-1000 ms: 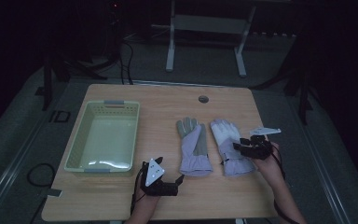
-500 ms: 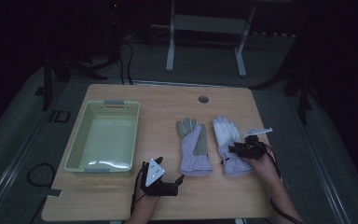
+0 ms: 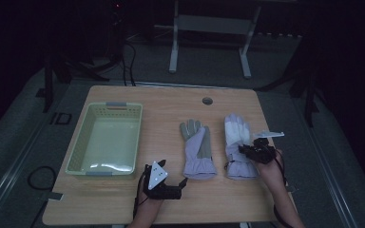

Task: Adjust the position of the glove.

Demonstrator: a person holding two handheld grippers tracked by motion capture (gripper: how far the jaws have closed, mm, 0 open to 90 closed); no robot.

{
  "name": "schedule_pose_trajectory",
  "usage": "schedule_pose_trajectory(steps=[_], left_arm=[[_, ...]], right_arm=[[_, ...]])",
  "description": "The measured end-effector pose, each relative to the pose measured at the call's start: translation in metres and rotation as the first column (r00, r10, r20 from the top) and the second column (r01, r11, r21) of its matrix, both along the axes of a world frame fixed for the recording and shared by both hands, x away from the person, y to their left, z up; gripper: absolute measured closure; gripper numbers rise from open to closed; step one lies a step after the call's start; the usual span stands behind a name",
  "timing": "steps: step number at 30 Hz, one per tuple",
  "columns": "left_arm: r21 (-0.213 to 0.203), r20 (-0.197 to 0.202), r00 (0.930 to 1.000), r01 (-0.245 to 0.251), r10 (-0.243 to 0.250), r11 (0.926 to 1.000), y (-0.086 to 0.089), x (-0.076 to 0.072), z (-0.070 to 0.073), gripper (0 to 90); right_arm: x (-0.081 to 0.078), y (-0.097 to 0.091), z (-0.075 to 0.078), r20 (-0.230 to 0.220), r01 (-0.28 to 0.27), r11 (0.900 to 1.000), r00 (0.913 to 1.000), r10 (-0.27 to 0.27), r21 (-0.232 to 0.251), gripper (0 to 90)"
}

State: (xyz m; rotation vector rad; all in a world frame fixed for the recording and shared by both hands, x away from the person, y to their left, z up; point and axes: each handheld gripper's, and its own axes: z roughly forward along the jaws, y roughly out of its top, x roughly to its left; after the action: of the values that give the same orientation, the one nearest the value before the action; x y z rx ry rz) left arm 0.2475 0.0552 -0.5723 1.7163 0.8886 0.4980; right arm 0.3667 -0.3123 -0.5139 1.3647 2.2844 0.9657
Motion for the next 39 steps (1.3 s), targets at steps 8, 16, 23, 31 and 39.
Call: schedule_pose_trajectory(steps=[8, 16, 23, 31, 39], left_arm=[[0.0, -0.002, 1.0, 0.002, -0.002, 1.0, 0.0, 0.0, 0.0, 0.0], [0.014, 0.01, 0.9999, 0.001, -0.001, 0.9999, -0.002, -0.001, 0.0, 0.0], [0.001, 0.01, 0.9999, 0.006, -0.006, 1.0, 0.0, -0.001, 0.0, 0.0], [0.003, 0.013, 0.9997, 0.02, -0.02, 0.9998, -0.001, -0.001, 0.0, 0.0], [0.001, 0.012, 0.9998, 0.018, -0.018, 0.9998, 0.0, -0.001, 0.0, 0.0]], right_arm=[[-0.017, 0.011, 0.044, 0.095, 0.033, 0.9993, 0.9949, -0.035, 0.019, 79.8], [-0.036, 0.053, 0.083, 0.193, 0.006, 0.9997, 0.9812, -0.011, 0.025, 79.7], [-0.043, 0.084, 0.1, 0.178, -0.028, 0.9978, 0.9839, 0.017, 0.06, 79.8], [-0.037, 0.118, 0.089, 0.105, -0.054, 0.9975, 0.9933, 0.05, 0.044, 79.6], [-0.02, 0.138, 0.052, 0.007, -0.031, 0.9993, 0.9995, 0.031, 0.019, 79.4]])
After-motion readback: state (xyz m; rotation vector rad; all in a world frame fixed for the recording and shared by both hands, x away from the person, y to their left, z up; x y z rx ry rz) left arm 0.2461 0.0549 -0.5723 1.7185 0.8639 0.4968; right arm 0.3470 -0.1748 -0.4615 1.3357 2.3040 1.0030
